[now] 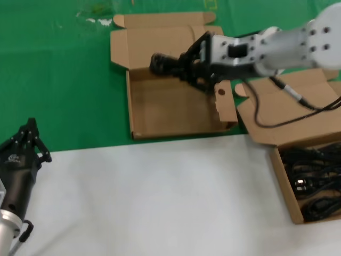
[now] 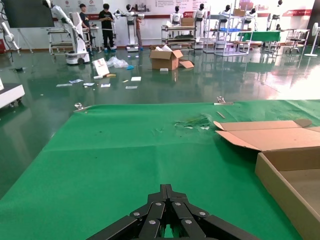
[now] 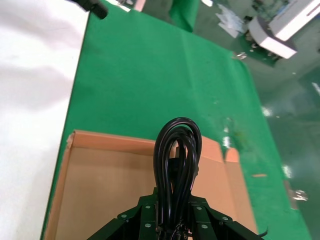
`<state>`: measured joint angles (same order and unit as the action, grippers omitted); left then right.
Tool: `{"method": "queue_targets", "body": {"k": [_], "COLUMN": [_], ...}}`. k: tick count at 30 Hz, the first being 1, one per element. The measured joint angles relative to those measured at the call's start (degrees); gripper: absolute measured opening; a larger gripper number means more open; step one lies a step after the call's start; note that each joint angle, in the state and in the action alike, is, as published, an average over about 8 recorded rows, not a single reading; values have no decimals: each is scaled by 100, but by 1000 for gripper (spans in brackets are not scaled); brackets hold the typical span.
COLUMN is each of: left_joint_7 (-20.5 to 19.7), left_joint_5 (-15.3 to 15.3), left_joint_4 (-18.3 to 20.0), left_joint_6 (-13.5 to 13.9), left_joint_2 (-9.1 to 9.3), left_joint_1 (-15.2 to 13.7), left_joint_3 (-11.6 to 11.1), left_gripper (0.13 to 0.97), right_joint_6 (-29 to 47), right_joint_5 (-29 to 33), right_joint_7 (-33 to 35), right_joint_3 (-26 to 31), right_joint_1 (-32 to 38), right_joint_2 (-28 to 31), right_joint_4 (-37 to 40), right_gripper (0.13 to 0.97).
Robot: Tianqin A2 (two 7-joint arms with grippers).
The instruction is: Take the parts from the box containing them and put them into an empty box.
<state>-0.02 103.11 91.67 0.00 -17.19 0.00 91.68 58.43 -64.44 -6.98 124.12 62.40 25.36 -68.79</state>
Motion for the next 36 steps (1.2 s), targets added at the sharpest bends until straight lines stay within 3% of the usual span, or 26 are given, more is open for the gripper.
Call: {"method": "queue_targets", "body": {"k": [10,21,28,36], "left_joint_7": [0,0,0,0], "left_joint_5": [0,0,0,0], "left_joint_4": [0,0,0,0], "left_joint_6": [0,0,0,0], "left_joint_2": [0,0,0,0], "left_joint_1": [0,0,0,0], "left_joint_3": [0,0,0,0], "left_gripper": [140,140,140,140], "right_joint_6": [-492,-770,-767,-722], "right_joint_5": [154,356,365,168], "right_joint_7": [684,804,431,-502], "right_joint_3": [259,373,207,-378], "right_joint_1": [210,216,84,-414], "right_joint_2": [-729,-995,-829,-270], "right_joint_4": [1321,1810,1394,15], "right_gripper": [224,253,336,468]}}
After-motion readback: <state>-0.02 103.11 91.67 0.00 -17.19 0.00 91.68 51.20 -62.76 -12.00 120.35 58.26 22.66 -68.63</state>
